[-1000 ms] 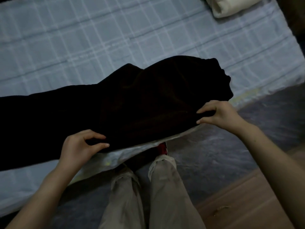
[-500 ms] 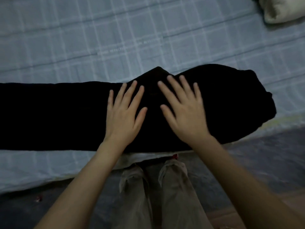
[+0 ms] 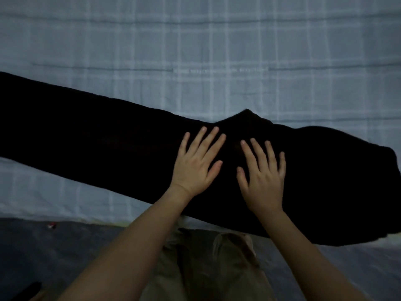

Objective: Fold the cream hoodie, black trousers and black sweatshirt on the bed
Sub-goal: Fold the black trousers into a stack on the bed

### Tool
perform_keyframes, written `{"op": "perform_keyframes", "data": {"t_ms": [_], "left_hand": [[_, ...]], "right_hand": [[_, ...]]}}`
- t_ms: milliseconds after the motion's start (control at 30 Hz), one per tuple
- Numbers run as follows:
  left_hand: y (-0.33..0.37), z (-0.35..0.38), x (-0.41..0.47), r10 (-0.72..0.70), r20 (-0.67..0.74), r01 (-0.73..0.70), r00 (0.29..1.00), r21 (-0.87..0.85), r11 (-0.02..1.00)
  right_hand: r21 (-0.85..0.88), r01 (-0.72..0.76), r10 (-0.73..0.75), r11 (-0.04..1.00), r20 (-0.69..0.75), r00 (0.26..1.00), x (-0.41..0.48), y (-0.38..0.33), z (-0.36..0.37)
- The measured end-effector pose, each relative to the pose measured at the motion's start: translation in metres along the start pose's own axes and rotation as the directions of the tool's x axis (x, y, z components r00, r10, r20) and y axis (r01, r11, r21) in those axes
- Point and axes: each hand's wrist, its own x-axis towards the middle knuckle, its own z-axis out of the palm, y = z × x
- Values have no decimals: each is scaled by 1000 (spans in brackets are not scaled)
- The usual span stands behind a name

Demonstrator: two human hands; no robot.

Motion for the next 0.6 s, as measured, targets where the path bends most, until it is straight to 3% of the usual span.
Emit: {"op": "perform_keyframes", "data": {"t_ms": [100,167,233,333,400,533,600], "left_hand": [[-4,-19,2,14,-14,-16,1000,-180,983],[-20,-38,-2,2,-81,-37,997,-435,900],[-45,-60,-15,-29,-178,-75,984,-548,833],[-106,-90,-43,0,-257,-103,966,-388,916],[-160,-104,-63,-20,-253,-51,967,-270,962],[-271,-111,-98,-206,-106,197,973,-91,976],[-314,-102,-109,-233,4,233,973,5,973]], "right_hand": [[102,-74,77,992,-22,997,8,-22,-15],[208,-107,123,972,-68,990,20,-48,-25],[279,-155,191,948,-107,976,32,-73,-32],[334,-182,253,925,-183,950,43,-119,-35],[333,-115,199,936,-231,952,48,-159,-31],[271,57,-10,961,-172,985,67,-259,-5],[199,132,-111,971,-116,987,76,-301,16]]}}
